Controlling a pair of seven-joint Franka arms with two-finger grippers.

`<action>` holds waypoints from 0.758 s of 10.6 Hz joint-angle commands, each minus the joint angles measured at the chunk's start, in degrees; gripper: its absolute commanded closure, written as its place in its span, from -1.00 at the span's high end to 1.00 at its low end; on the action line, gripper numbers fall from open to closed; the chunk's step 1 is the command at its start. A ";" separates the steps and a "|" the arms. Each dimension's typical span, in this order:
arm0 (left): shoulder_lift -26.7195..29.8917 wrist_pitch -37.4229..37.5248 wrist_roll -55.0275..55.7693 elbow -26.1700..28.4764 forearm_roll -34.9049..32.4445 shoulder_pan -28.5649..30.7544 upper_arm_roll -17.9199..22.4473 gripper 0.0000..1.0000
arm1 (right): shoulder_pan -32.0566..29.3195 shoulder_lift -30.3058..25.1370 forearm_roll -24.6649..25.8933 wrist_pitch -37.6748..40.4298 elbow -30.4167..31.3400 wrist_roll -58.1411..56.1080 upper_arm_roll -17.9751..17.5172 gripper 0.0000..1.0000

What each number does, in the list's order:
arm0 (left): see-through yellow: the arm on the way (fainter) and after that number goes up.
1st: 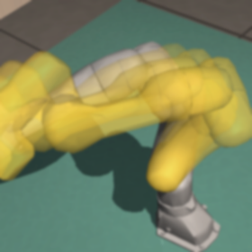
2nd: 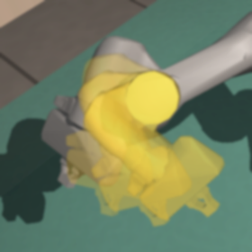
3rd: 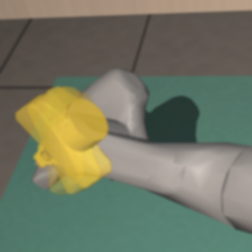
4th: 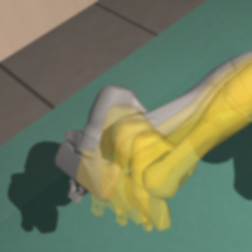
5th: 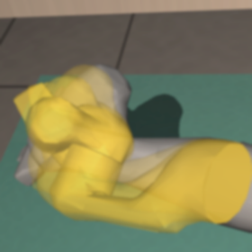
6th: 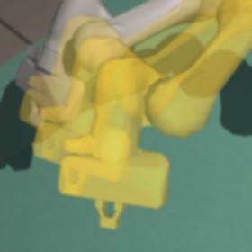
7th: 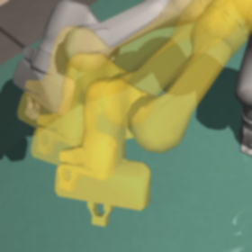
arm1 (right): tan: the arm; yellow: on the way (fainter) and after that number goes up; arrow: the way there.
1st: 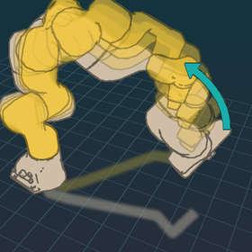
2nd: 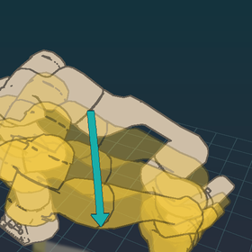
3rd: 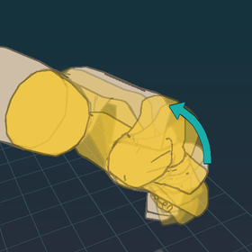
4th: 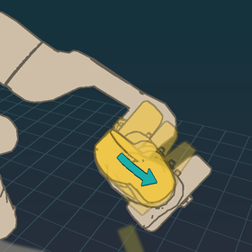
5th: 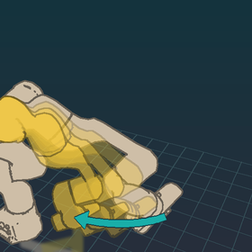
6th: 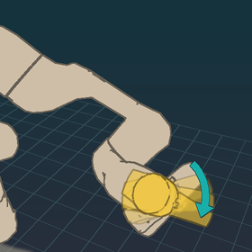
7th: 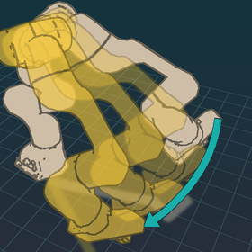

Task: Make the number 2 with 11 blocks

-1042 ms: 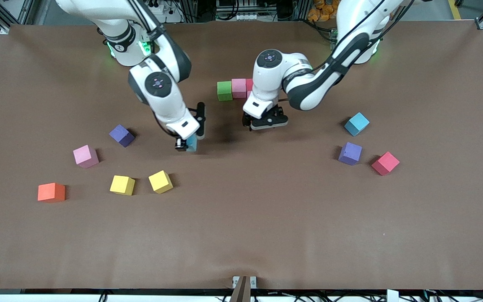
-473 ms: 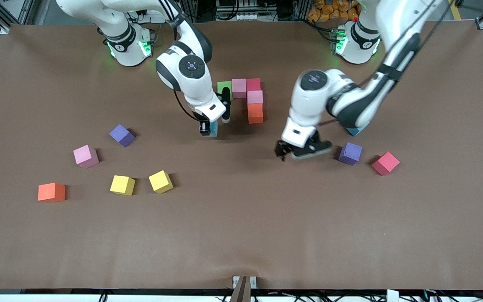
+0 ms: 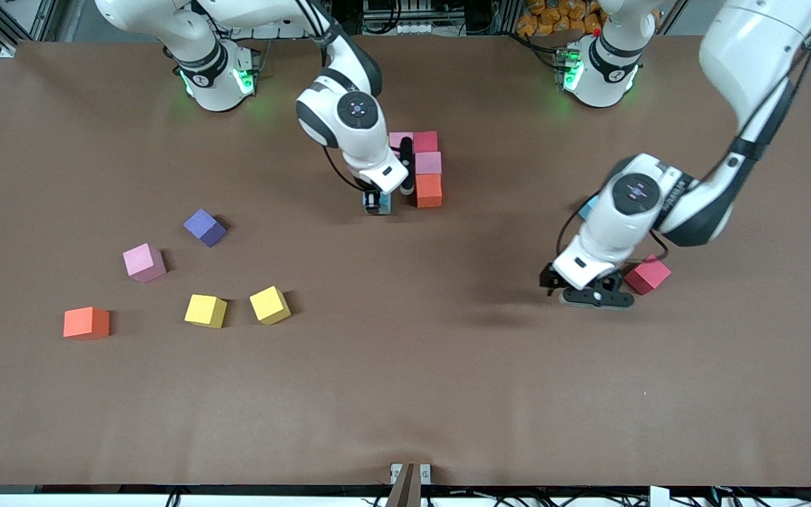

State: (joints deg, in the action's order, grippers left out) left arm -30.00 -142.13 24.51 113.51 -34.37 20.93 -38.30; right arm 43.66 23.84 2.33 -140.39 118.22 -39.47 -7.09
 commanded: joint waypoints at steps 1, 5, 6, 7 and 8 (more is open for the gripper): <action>-1.38 4.28 -12.09 -0.83 2.02 1.65 -0.38 1.00 | 1.94 1.65 -0.84 -0.41 -1.50 1.49 0.50 -1.00; -1.99 13.53 -21.33 -3.03 6.85 1.66 -0.64 1.00 | 4.15 3.93 -0.84 -1.20 -3.16 3.96 0.50 -1.00; -1.64 15.11 -21.44 -2.95 7.64 1.83 -0.90 1.00 | 4.32 4.20 -0.84 -1.20 -3.52 4.22 0.50 -1.00; -1.55 16.00 -21.26 -2.68 7.83 1.92 -1.43 1.00 | 4.32 4.55 -0.84 -1.20 -3.87 4.48 0.50 -1.00; -1.55 16.01 -20.83 -2.33 7.83 2.01 -1.43 1.00 | 4.32 4.90 -0.84 -1.03 -4.39 4.57 0.50 -1.00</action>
State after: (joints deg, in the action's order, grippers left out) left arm -31.90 -127.55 4.68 111.15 -28.05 22.62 -39.09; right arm 47.34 27.49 2.30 -141.62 115.68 -35.53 -7.07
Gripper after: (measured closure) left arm 0.000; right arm 0.463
